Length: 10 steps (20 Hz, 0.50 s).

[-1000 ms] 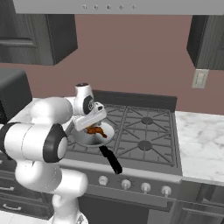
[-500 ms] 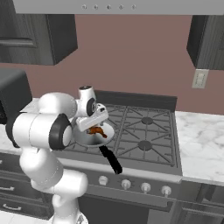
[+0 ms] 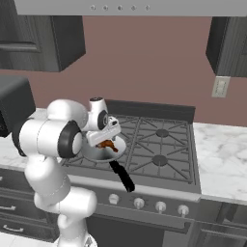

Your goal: Take the chicken drumsticks from the pan and place one on each plate on the dining counter.

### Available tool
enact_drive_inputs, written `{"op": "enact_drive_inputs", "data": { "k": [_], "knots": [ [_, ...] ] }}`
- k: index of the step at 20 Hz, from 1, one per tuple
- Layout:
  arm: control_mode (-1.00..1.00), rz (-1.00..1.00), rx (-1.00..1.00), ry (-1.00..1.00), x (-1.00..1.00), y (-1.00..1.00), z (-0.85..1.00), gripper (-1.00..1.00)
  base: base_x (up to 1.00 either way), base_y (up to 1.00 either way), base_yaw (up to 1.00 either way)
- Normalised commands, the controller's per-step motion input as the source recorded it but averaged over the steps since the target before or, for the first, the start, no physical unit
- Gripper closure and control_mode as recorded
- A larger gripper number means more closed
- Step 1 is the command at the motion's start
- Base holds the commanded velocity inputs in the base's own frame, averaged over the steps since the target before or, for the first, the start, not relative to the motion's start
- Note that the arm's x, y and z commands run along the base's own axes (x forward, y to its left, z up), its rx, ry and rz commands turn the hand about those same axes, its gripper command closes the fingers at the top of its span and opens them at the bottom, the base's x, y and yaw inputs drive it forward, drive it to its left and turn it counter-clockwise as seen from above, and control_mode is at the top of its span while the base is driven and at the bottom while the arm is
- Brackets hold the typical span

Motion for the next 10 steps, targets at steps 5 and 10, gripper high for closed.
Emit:
{"op": "enact_drive_inputs", "data": {
  "k": [5,10],
  "knots": [
    [-1.00,0.00,0.00,0.02,0.16,0.00,-0.16,-1.00,0.00,0.00,0.00],
    [-1.00,0.00,0.00,0.00,0.07,0.00,-0.09,-1.00,0.00,0.00,0.00]
  ]
}}
